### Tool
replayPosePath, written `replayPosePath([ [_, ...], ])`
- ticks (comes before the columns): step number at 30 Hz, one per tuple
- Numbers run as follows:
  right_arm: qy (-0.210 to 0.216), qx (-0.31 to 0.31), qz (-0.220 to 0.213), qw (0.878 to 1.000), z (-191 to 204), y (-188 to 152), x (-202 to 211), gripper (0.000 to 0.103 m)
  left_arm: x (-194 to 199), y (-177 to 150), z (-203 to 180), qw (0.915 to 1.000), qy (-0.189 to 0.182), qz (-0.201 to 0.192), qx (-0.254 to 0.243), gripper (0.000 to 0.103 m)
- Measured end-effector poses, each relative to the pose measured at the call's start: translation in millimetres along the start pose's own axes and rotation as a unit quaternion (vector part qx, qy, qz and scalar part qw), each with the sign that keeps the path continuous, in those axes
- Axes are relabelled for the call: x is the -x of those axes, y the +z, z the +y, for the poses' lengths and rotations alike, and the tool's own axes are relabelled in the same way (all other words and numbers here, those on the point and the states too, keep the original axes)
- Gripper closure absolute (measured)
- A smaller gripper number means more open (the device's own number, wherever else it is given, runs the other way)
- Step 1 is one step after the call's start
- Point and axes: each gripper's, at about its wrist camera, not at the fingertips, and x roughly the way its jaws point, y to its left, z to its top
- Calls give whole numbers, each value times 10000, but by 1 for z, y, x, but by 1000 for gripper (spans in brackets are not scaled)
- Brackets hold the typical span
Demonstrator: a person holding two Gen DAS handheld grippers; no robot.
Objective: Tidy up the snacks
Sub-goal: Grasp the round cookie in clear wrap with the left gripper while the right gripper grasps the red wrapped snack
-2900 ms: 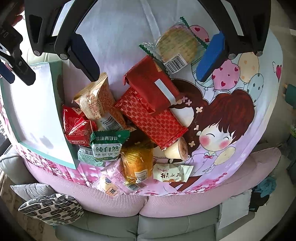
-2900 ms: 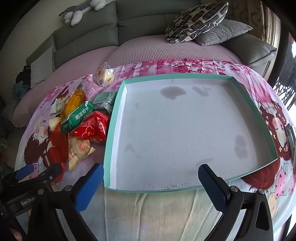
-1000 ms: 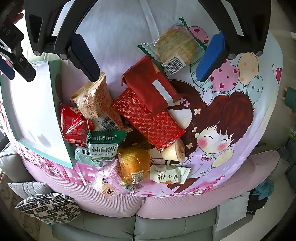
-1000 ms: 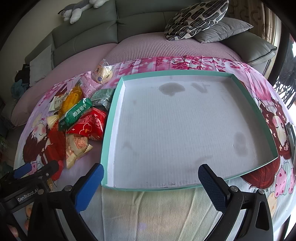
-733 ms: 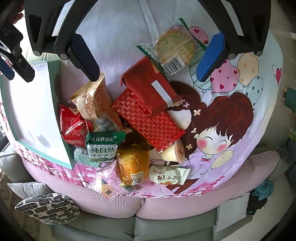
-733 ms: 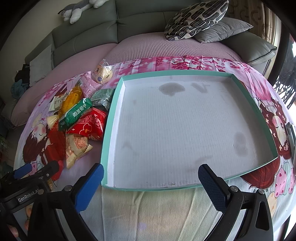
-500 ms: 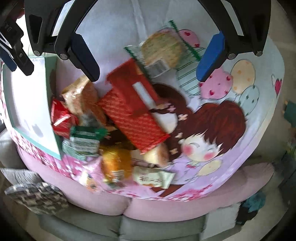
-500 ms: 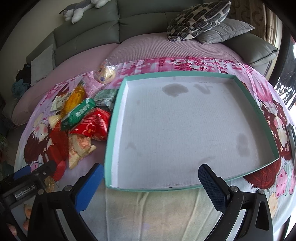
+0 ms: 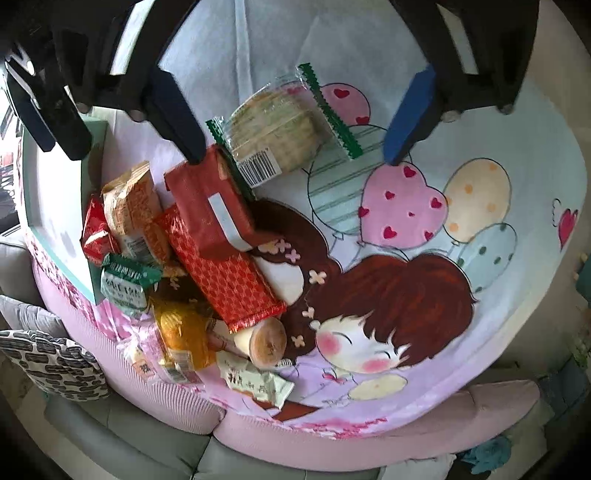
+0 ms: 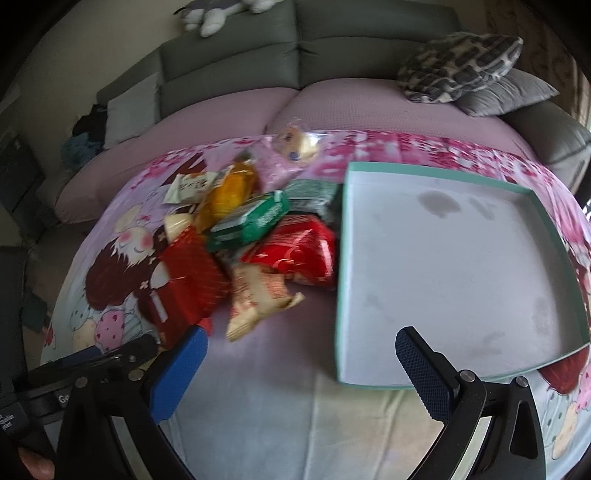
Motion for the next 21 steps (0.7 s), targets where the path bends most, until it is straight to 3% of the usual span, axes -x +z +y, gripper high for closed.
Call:
replayPosePath([
  [2, -19, 54, 16, 10000, 3, 0, -2, 0, -6, -1, 0, 9999, -80, 141, 12, 21],
  [11, -118, -74, 100, 9999, -7, 1, -6, 0, -21, -6, -6, 9990, -179, 402, -41, 21],
  [14, -129, -73, 106, 9998, -7, 1, -6, 0, -19, -6, -16, 9991, -238, 331, -144, 36],
  [21, -128, -52, 69, 9999, -6, 1, -6, 0, -11, -1, -19, 9989, -376, 282, -93, 42],
])
